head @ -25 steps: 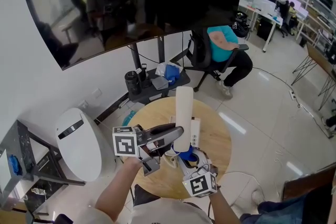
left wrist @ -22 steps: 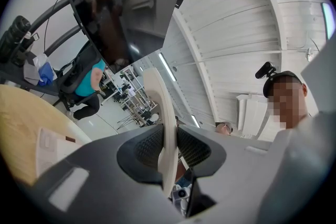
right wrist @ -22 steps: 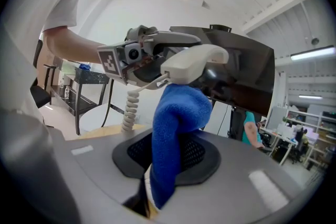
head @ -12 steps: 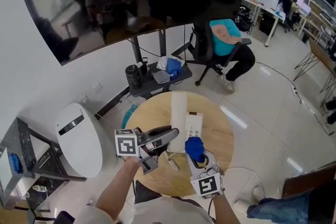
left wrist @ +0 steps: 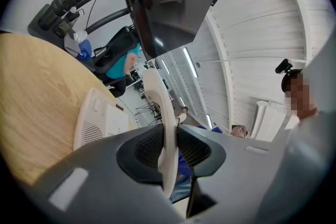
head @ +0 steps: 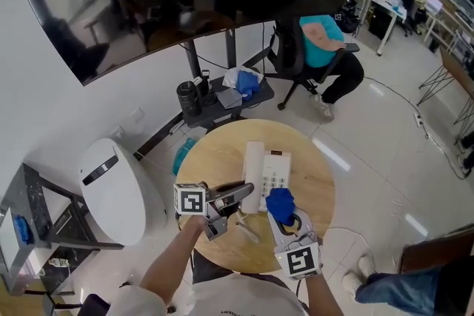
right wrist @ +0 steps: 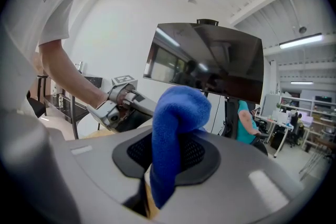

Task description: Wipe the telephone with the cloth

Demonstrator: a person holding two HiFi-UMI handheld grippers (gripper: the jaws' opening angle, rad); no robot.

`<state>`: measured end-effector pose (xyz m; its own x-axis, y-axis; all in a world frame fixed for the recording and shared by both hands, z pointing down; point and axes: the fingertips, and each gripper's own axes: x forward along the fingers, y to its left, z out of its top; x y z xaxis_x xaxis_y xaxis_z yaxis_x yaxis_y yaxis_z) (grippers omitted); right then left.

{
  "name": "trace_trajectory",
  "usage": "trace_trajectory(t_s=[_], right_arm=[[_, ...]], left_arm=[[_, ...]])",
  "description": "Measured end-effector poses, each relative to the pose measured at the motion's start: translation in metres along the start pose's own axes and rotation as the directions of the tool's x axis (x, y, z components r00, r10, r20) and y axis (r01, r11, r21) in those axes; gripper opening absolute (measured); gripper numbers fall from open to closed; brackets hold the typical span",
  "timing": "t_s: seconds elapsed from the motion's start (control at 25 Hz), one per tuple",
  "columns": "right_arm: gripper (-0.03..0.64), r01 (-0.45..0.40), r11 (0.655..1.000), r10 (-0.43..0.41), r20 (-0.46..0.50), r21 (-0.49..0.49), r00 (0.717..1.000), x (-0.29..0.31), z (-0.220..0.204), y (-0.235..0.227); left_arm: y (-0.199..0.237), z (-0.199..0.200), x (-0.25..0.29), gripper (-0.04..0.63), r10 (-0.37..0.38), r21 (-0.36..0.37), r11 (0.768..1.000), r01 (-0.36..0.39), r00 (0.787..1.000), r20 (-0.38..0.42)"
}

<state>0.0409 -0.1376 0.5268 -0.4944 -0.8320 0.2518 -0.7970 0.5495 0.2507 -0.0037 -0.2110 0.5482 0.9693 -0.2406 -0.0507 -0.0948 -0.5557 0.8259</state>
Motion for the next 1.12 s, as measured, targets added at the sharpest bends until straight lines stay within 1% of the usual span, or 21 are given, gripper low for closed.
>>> trace_trajectory(t_s=[0.08, 0.2, 0.32, 0.44, 0.48, 0.6, 0.76, 0.88, 1.0, 1.12], right_arm=[[0.086, -0.002, 1.0, 0.002, -0.006, 0.003, 1.0, 0.001, -0.001, 0.0], [0.086, 0.001, 1.0, -0.001, -0.02, 0.011, 1.0, 0.002, -0.004, -0.003], [0.086, 0.008, 1.0, -0.007, -0.038, 0.026, 0.999, 0.001, -0.01, -0.007], [0.086, 0.015, 0.999, -0.013, -0.052, 0.031, 0.999, 0.003, -0.013, -0.011], [0.086, 0.015, 0.999, -0.013, -0.058, 0.031, 0.998, 0.004, -0.014, -0.012], [0.086, 0.016, 0.999, -0.013, -0.071, 0.038, 0.997, 0.006, -0.017, -0.014], [0.086, 0.004, 0.999, 0.0, -0.082, 0.041, 0.997, 0.013, -0.017, -0.011], [0.086, -0.004, 0.999, 0.007, -0.086, 0.041, 0.996, 0.015, -0.018, -0.009], [0.086, -0.01, 0.999, 0.014, -0.09, 0.043, 0.996, 0.017, -0.018, -0.007], [0.086, -0.013, 0.999, 0.017, -0.092, 0.046, 0.996, 0.018, -0.018, -0.006]], left_arm=[[0.017, -0.004, -0.002, 0.078, 0.011, -0.034, 0.999, -0.011, 1.0, -0.001], [0.039, -0.011, -0.002, 0.078, -0.009, -0.087, 0.996, 0.009, 1.0, -0.003], [0.06, -0.017, -0.002, 0.078, 0.005, -0.112, 0.994, -0.008, 1.0, -0.025], [0.078, -0.018, -0.005, 0.078, 0.031, -0.113, 0.993, -0.036, 0.999, -0.039], [0.082, -0.02, -0.005, 0.078, 0.035, -0.119, 0.992, -0.041, 0.998, -0.046], [0.09, -0.027, -0.003, 0.078, 0.017, -0.154, 0.988, -0.025, 0.998, -0.055], [0.102, -0.034, -0.005, 0.078, 0.021, -0.19, 0.981, -0.035, 0.997, -0.078], [0.105, -0.037, -0.003, 0.078, 0.016, -0.197, 0.98, -0.031, 0.997, -0.081], [0.106, -0.037, 0.001, 0.078, -0.01, -0.22, 0.976, -0.004, 0.998, -0.064], [0.108, -0.037, 0.0, 0.078, 0.008, -0.222, 0.975, -0.026, 0.997, -0.081]])
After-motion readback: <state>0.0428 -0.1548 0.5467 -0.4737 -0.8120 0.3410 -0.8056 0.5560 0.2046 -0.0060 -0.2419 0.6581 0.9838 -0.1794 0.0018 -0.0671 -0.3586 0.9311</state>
